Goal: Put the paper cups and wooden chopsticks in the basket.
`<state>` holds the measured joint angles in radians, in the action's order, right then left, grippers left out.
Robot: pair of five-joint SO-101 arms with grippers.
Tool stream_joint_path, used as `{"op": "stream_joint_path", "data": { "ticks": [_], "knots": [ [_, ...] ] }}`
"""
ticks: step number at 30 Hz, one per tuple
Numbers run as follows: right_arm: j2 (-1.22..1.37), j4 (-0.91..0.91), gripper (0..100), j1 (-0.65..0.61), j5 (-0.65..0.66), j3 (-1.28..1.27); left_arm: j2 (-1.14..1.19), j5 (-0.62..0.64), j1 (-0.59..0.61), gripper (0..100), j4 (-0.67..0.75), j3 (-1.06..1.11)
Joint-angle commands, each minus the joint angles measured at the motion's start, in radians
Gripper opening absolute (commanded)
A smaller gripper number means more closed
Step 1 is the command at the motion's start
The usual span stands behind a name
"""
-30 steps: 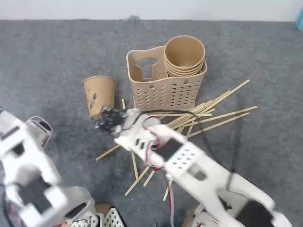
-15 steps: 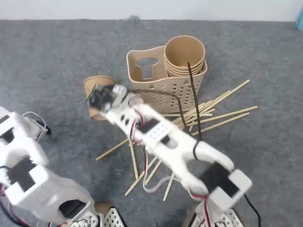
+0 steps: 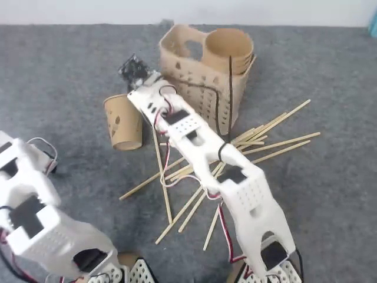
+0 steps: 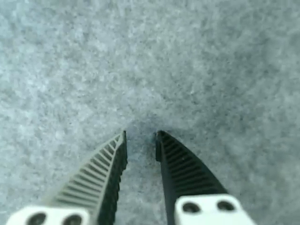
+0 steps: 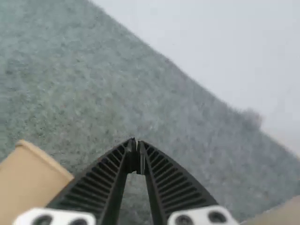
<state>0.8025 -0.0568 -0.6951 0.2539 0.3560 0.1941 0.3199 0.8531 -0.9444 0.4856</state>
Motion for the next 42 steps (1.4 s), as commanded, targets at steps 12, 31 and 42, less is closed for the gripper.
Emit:
{"op": "stream_joint_path", "data": {
  "ticks": [12, 31, 42],
  "knots": [
    [0.047, -0.529, 0.8, -0.025, -0.167, 0.362, 0.0, 0.0, 0.005, 9, 0.0, -0.03],
    [-0.183, -0.905, 0.8, -0.114, -0.176, 0.362, 0.002, 0.0, 0.003, 9, 0.0, -0.03],
    [-0.067, -0.536, 0.9, -0.079, -0.339, 0.345, 0.0, 0.0, -0.006, 9, 0.0, -0.03]
  ]
}}
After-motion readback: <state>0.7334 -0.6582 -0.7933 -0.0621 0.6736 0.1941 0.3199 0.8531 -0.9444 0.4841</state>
